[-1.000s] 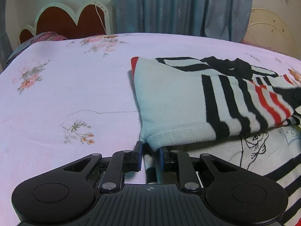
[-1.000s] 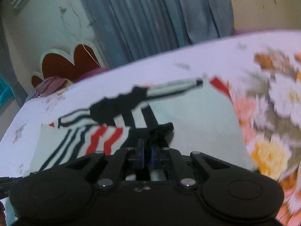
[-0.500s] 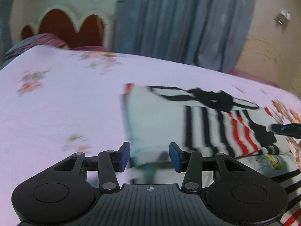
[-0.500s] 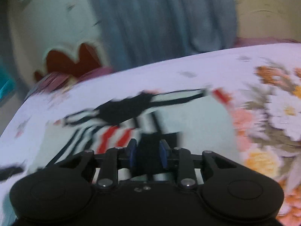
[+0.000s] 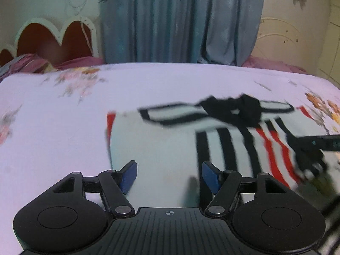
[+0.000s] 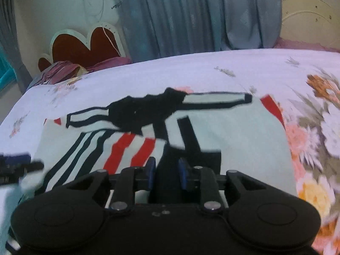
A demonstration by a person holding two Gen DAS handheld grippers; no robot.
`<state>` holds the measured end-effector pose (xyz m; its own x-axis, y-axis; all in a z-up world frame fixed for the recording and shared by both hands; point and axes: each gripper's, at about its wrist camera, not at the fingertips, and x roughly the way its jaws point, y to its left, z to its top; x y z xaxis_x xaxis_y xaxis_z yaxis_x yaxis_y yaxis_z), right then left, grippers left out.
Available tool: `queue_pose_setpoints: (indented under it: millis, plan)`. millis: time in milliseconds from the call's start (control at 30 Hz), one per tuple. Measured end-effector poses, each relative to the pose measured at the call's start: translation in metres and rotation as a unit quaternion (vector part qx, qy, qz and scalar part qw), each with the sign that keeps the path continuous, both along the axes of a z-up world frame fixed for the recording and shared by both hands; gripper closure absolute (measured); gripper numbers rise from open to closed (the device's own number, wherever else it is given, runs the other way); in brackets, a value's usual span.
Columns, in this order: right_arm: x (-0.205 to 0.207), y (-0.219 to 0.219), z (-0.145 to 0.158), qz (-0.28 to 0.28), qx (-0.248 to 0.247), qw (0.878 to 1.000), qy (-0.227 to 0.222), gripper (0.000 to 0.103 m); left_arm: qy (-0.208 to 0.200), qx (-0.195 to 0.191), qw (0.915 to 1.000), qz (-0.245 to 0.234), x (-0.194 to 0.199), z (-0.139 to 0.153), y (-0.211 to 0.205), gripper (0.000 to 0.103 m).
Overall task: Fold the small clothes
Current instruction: 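Press the folded sleeves flat with the right gripper while the left gripper smooths the side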
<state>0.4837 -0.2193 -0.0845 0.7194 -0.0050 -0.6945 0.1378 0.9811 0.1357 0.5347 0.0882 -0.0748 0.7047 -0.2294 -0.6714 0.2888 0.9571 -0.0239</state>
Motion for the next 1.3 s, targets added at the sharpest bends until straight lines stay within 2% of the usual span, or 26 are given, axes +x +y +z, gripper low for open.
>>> queue_pose_setpoints:
  millis: [67,100,133,200,233,267,300,333,400,500,567,600,667,700,767,867,933,967,1000,1033,1067,1167,1200,1267,1300]
  plan:
    - [0.018,-0.004,-0.011,-0.008,-0.026,0.999,0.029,0.086,0.013,0.002,0.9999,0.0,0.036,-0.009,0.0,0.036]
    - [0.026,-0.012,-0.018,-0.024,-0.028,0.998,0.041,0.089,0.022,0.008,0.9997,0.007,0.053,-0.017,0.002,0.036]
    - [0.028,-0.016,-0.022,-0.032,-0.014,0.999,0.033,0.089,0.039,0.014,0.999,0.016,0.071,-0.027,0.008,0.035]
    - [0.031,-0.025,-0.022,-0.038,0.001,0.999,0.029,0.089,0.046,-0.019,0.9987,0.014,0.085,-0.031,0.019,0.032]
    - [0.03,-0.025,-0.021,-0.04,-0.002,0.999,0.028,0.086,0.051,-0.026,0.9983,0.014,0.087,-0.029,0.023,0.032]
    - [0.03,-0.024,-0.019,-0.042,-0.007,0.999,0.028,0.083,0.046,-0.027,0.9985,0.015,0.085,-0.025,0.026,0.032]
    - [0.029,-0.022,-0.015,-0.046,-0.013,0.999,0.023,0.075,0.033,-0.027,0.9988,0.026,0.08,-0.022,0.029,0.032]
    - [0.027,-0.02,-0.01,-0.048,-0.014,0.999,0.01,0.073,0.022,-0.029,0.9986,0.039,0.075,-0.02,0.031,0.032]
    - [0.03,-0.011,-0.003,-0.034,0.007,0.999,-0.01,0.074,0.018,-0.044,0.9984,0.031,0.067,-0.017,0.026,0.032]
    - [0.05,0.021,-0.005,0.012,0.021,1.0,-0.011,0.074,-0.008,-0.01,0.9999,-0.004,0.065,-0.018,-0.002,0.031]
    - [0.066,0.045,-0.008,0.052,0.023,0.998,-0.008,0.076,0.012,0.03,0.9995,0.0,0.079,-0.028,-0.013,0.031]
    - [0.074,0.055,-0.014,0.067,0.015,0.998,0.002,0.077,0.021,0.035,0.9992,0.002,0.084,-0.035,-0.011,0.026]
    - [0.085,0.062,-0.033,0.065,-0.012,0.997,0.041,0.079,0.02,0.017,0.9996,0.005,0.084,-0.037,-0.003,0.024]
    - [0.083,0.063,-0.035,0.067,-0.02,0.997,0.025,0.08,0.021,0.027,0.9994,0.002,0.082,-0.035,-0.004,0.024]
    - [0.084,0.065,-0.032,0.067,-0.027,0.997,0.029,0.081,0.021,0.034,0.9991,0.014,0.072,-0.025,-0.009,0.024]
    - [0.074,0.067,-0.015,0.061,-0.016,0.998,-0.002,0.076,-0.008,-0.017,0.9997,-0.014,0.034,-0.008,-0.023,0.024]
    - [0.07,0.075,-0.016,0.072,-0.007,0.997,0.006,0.078,-0.008,-0.026,0.999,-0.035,0.019,-0.012,-0.043,0.028]
    - [0.073,0.079,-0.023,0.079,-0.013,0.997,0.022,0.083,0.0,-0.016,0.9993,-0.032,0.017,-0.019,-0.05,0.028]
    - [0.074,0.08,-0.03,0.074,-0.024,0.996,0.041,0.088,0.017,-0.005,0.9993,-0.032,0.017,-0.029,-0.054,0.028]
    - [0.071,0.075,-0.034,0.08,-0.024,0.996,0.04,0.089,0.019,0.003,0.9994,-0.029,0.015,-0.036,-0.052,0.028]
    - [0.066,0.068,-0.032,0.074,-0.024,0.996,0.04,0.089,0.007,0.001,0.9994,-0.035,0.01,-0.038,-0.046,0.028]
    - [0.042,0.029,-0.021,0.011,-0.055,0.998,0.039,0.092,-0.006,0.018,0.9994,-0.029,-0.004,-0.037,-0.02,0.028]
    - [0.031,0.01,-0.021,-0.009,-0.052,0.998,0.042,0.099,-0.006,0.02,0.9995,-0.024,-0.005,-0.037,-0.012,0.027]
    - [0.02,-0.01,-0.022,-0.018,-0.017,0.999,0.04,0.101,-0.002,0.017,0.9997,-0.02,-0.005,-0.039,-0.004,0.027]
    - [0.021,-0.008,-0.021,-0.019,-0.017,0.999,0.042,0.101,0.0,0.022,0.9996,-0.018,-0.003,-0.039,-0.005,0.026]
